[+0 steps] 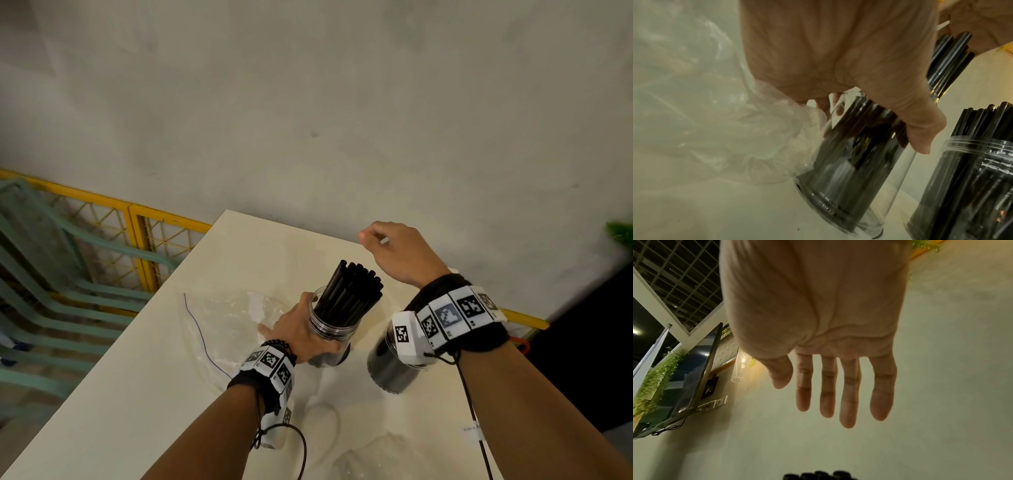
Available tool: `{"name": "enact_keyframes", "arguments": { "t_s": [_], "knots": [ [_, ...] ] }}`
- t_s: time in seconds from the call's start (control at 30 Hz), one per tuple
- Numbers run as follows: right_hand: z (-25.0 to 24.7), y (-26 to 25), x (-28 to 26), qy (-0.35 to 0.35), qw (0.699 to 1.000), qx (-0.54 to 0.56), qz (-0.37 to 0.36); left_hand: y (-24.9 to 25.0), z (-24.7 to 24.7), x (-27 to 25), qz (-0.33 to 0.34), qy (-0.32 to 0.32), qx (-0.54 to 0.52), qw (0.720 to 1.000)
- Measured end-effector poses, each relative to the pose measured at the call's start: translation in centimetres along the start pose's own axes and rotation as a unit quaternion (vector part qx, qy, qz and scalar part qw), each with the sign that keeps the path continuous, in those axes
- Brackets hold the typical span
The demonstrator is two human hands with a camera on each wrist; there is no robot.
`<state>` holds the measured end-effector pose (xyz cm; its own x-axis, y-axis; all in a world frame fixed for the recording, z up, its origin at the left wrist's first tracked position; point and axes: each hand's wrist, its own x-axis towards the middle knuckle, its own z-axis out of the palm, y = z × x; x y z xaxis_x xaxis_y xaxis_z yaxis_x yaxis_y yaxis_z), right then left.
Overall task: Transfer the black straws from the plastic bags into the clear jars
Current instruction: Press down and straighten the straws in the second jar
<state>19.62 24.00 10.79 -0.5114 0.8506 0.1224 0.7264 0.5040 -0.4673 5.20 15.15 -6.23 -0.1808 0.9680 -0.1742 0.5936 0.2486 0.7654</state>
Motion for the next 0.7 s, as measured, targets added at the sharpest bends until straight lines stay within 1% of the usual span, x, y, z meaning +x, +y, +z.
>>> {"name": "enact_keyframes", "arguments": {
  "t_s": [0.1, 0.17, 0.2, 0.23, 0.27, 0.3, 0.33, 0.37, 0.4, 0.43, 0.47, 0.5, 0.53, 0.57, 0.6, 0.63, 0.7],
  "knots": [
    [0.5, -0.2, -0.2, 0.005, 1.0, 0.002, 0.008, 0.1, 0.0, -0.1, -0.001, 0.001, -0.005, 1.0],
    [1.5, -0.7, -0.5, -0.002, 0.999, -0.035, 0.012, 0.0, 0.1, 0.1, 0.004, 0.003, -0.012, 1.0],
    [2.5, -1.0, -0.8, -0.025, 0.997, -0.065, 0.022, -0.1, 0.3, 0.2, 0.006, 0.004, -0.014, 1.0],
    [3.6, -1.2, -1.1, -0.062, 0.992, -0.099, 0.039, -0.1, 0.3, 0.3, 0.006, 0.006, -0.015, 1.0],
    [4.9, -1.4, -1.3, -0.101, 0.984, -0.133, 0.061, -0.2, 0.4, 0.4, 0.005, 0.006, -0.013, 1.0],
    [6.2, -1.4, -1.5, -0.12, 0.976, -0.164, 0.078, -0.2, 0.4, 0.5, 0.002, 0.005, -0.009, 1.0],
    [7.3, -1.4, -1.5, -0.111, 0.972, -0.188, 0.085, -0.2, 0.4, 0.5, 0.0, 0.004, -0.006, 1.0],
    [7.9, -1.3, -1.6, -0.082, 0.973, -0.201, 0.075, -0.2, 0.5, 0.5, 0.0, 0.002, -0.007, 1.0],
    [8.1, -1.3, -1.6, -0.051, 0.977, -0.202, 0.043, -0.2, 0.5, 0.6, -0.001, 0.003, -0.01, 1.0],
    [8.1, -1.3, -1.6, -0.039, 0.98, -0.195, -0.003, -0.2, 0.5, 0.5, -0.001, 0.005, -0.011, 1.0],
    [7.8, -1.1, -1.5, -0.05, 0.98, -0.186, -0.053, -0.3, 0.5, 0.6, -0.001, 0.006, -0.011, 1.0],
    [7.3, -0.9, -1.3, -0.079, 0.977, -0.177, -0.094, -0.3, 0.5, 0.6, 0.0, 0.006, -0.012, 1.0],
    [6.7, -0.6, -1.1, -0.118, 0.973, -0.16, -0.113, -0.3, 0.5, 0.6, 0.0, 0.004, -0.014, 1.0],
    [5.7, -0.3, -0.9, -0.154, 0.974, -0.127, -0.109, -0.3, 0.5, 0.5, 0.0, 0.002, -0.015, 1.0],
    [4.5, -0.1, -0.7, -0.172, 0.978, -0.077, -0.09, -0.3, 0.5, 0.5, 0.001, 0.003, -0.017, 1.0],
    [3.4, 0.1, -0.5, -0.166, 0.983, -0.027, -0.069, -0.4, 0.5, 0.5, 0.001, 0.005, -0.019, 1.0],
    [1.6, 0.2, -0.3, -0.106, 0.992, 0.012, -0.063, -0.3, 0.4, 0.4, 0.003, 0.01, -0.021, 1.0]
  ]
}}
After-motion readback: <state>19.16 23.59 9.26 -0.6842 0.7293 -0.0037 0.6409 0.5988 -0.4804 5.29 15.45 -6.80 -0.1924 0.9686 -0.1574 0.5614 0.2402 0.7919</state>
